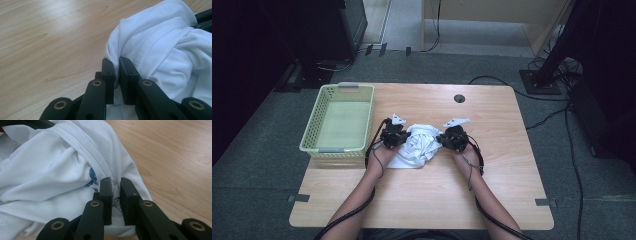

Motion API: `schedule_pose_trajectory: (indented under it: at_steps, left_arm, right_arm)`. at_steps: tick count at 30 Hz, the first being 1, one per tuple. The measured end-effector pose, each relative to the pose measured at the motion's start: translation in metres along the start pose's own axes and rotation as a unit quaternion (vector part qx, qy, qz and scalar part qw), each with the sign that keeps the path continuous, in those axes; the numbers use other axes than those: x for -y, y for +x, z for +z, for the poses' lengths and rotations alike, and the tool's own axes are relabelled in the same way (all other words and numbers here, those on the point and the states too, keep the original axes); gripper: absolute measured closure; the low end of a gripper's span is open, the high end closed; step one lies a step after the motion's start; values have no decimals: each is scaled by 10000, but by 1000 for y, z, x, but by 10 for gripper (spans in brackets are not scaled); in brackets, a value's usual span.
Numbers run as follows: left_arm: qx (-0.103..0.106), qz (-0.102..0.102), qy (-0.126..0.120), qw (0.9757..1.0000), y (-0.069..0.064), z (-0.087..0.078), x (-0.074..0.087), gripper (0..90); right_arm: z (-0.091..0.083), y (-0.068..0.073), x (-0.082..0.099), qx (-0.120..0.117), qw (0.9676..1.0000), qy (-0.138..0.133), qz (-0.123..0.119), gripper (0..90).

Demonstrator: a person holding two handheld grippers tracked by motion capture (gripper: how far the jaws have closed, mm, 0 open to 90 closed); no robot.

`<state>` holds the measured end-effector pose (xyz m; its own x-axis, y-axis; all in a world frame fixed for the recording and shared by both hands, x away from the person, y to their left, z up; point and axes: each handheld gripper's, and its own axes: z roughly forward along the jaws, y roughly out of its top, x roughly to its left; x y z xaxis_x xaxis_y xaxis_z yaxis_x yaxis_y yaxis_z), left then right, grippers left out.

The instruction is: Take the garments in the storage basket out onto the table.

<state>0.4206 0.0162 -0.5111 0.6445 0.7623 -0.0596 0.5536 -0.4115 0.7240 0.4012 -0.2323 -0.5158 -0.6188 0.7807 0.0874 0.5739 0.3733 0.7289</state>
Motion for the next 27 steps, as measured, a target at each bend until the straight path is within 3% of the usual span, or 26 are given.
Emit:
schedule_pose_trajectory:
  at_steps: [12, 19, 27]
  left_arm:
    - [35, 110, 7, 9999, -18, -7, 9, 845]
    - [200, 132, 36, 9997, -31, -13, 16, 838]
    - [221, 310, -1, 9993, -48, -20, 26, 837]
  right_arm:
    - [-10, 1, 12, -40, 9999, -83, -64, 818]
    - [-20, 3, 22, -54, 9999, -72, -107, 816]
    - [-33, 8, 36, -90, 9998, -91, -125, 814]
